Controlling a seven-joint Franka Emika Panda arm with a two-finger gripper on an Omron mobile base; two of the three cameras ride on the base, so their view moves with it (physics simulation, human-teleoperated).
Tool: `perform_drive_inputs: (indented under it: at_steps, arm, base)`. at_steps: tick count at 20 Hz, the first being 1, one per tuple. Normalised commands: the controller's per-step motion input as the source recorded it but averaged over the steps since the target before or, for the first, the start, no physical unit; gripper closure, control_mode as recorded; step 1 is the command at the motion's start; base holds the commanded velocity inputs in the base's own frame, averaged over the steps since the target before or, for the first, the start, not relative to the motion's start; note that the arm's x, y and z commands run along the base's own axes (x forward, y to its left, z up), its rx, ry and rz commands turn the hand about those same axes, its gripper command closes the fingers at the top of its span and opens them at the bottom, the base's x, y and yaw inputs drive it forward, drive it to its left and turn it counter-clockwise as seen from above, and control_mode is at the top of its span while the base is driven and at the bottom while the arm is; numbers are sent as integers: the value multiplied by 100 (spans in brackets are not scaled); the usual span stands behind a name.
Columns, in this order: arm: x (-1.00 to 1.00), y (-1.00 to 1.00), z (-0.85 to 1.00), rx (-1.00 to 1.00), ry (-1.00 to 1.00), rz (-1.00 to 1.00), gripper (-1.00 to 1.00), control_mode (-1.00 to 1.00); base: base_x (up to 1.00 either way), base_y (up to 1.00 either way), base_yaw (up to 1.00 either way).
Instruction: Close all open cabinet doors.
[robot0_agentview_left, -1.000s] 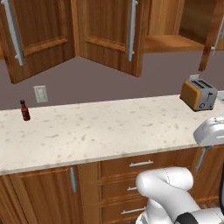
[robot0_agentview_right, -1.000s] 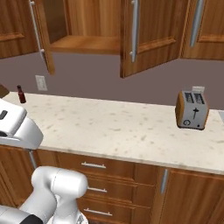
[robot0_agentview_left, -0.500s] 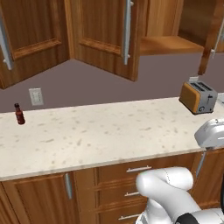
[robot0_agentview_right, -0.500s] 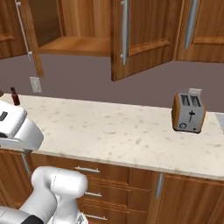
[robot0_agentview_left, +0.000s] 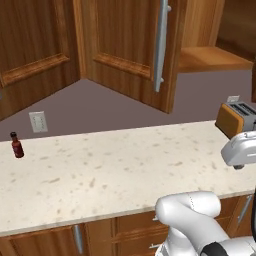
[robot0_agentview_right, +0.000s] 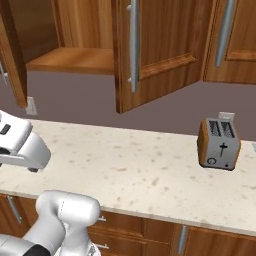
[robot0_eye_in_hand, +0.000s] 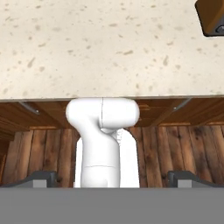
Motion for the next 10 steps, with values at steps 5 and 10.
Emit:
perform_drive_inputs:
  at_steps: [5, 10]
  arm:
    - [0, 0, 0, 0, 0, 0, -100, 100]
    - [0, 0, 0, 0, 0, 0, -100, 100]
  base:
    - [44, -25, 0]
    - [13, -27, 0]
